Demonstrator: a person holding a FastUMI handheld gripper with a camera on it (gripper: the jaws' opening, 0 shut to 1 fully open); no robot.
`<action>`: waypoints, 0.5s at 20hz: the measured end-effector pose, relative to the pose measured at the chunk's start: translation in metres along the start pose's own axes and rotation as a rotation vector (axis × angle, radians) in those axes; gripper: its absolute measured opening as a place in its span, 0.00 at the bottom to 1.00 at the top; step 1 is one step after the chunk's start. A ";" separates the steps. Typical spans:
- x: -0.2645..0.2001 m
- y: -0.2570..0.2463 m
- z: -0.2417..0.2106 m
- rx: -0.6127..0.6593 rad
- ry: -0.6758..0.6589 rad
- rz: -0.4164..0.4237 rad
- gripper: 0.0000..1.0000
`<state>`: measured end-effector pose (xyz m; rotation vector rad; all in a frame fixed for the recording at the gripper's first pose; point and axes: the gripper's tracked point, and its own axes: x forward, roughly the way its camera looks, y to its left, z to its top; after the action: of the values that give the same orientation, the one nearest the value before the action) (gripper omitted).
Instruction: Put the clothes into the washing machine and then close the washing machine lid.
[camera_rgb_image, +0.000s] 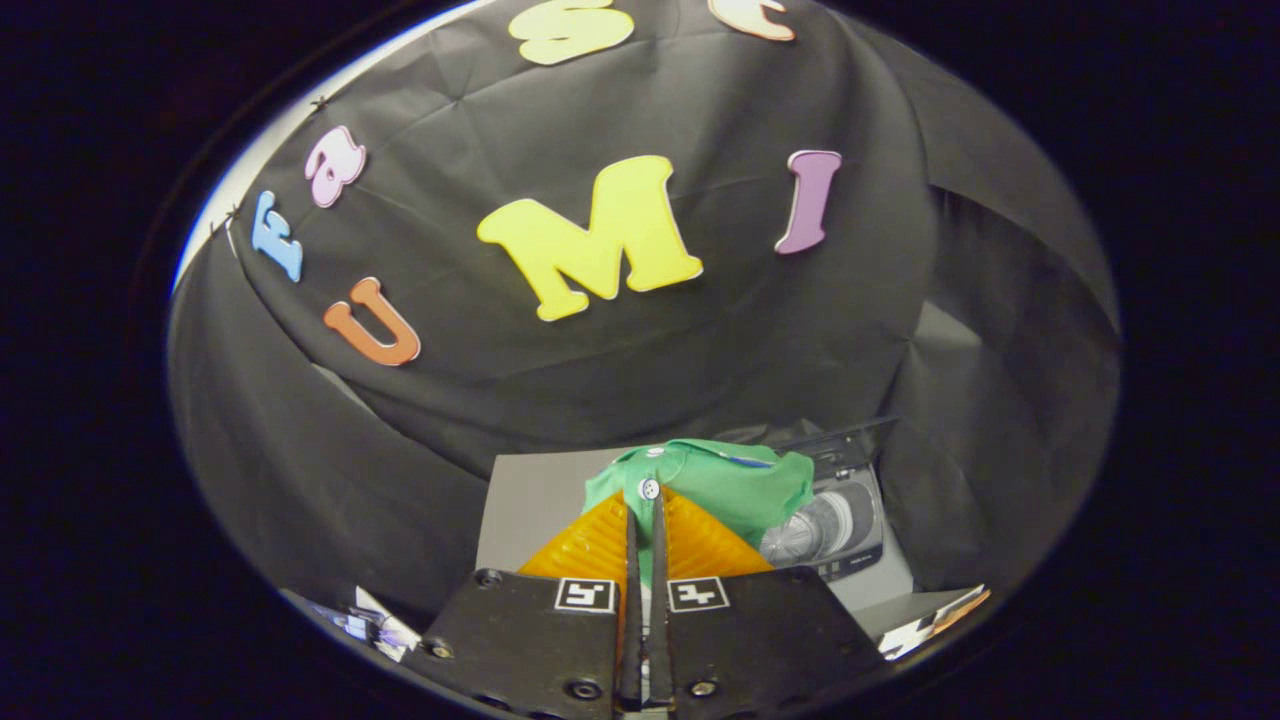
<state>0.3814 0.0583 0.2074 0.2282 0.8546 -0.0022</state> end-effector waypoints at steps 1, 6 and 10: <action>-0.002 -0.007 0.000 0.002 -0.011 -0.016 0.06; -0.012 -0.039 0.004 0.044 -0.046 -0.049 0.06; -0.019 -0.063 0.014 0.061 -0.085 -0.049 0.06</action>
<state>0.3734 -0.0080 0.2174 0.2626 0.7760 -0.0833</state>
